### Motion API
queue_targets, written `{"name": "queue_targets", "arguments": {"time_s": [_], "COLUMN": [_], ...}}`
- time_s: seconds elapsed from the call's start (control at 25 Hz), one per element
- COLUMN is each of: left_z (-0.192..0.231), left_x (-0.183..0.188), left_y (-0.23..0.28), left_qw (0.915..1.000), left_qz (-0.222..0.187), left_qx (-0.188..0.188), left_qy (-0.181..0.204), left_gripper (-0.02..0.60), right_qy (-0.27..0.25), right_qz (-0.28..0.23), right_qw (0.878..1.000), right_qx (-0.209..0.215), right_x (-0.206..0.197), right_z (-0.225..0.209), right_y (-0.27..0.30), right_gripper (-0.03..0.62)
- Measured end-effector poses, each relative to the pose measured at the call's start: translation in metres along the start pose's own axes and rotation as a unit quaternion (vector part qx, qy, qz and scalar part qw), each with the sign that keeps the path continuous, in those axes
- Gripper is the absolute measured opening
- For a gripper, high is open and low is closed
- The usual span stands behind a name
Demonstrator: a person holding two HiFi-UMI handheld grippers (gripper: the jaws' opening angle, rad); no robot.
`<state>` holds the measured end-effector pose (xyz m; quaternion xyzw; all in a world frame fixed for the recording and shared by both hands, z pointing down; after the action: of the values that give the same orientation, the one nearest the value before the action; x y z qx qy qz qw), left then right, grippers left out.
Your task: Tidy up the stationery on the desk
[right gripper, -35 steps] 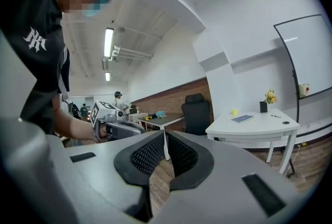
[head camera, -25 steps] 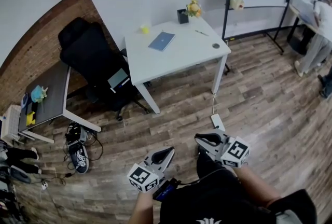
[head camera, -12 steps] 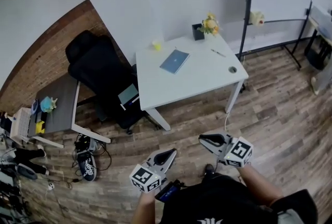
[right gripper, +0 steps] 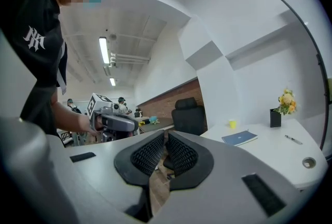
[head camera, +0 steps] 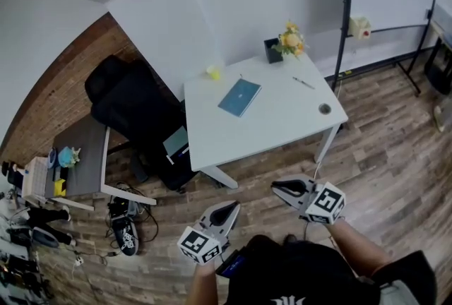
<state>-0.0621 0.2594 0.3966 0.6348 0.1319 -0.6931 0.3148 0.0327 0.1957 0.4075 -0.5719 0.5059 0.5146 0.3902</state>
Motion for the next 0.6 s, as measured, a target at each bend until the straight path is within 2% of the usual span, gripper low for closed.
{"name": "queue_targets", "arguments": {"time_s": [0.32, 0.6], "left_z": [0.053, 0.128], "left_x": [0.008, 0.027], "left_y": [0.049, 0.094], "left_qw": [0.9996, 0.9994], "left_qz": [0.014, 0.005], "left_qx": [-0.022, -0.033], "left_qy": [-0.006, -0.006], "left_gripper": [-0.003, -0.003], "right_qy": [0.022, 0.042], "right_qz": [0.001, 0.008], "right_qw": [1.0, 0.998], "right_qx": [-0.019, -0.054], "right_x": [-0.007, -0.013], "right_z": [-0.061, -0.126], "right_y": [0.015, 0.04], "right_gripper": [0.046, 0.045]}}
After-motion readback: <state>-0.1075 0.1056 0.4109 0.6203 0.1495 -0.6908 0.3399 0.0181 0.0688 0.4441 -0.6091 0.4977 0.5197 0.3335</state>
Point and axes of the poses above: the fingertips, and each gripper's own axes: y forward along the fingers, z to its left, x out of its top, the point moved 1 cm from there along -y, backward along the fingers
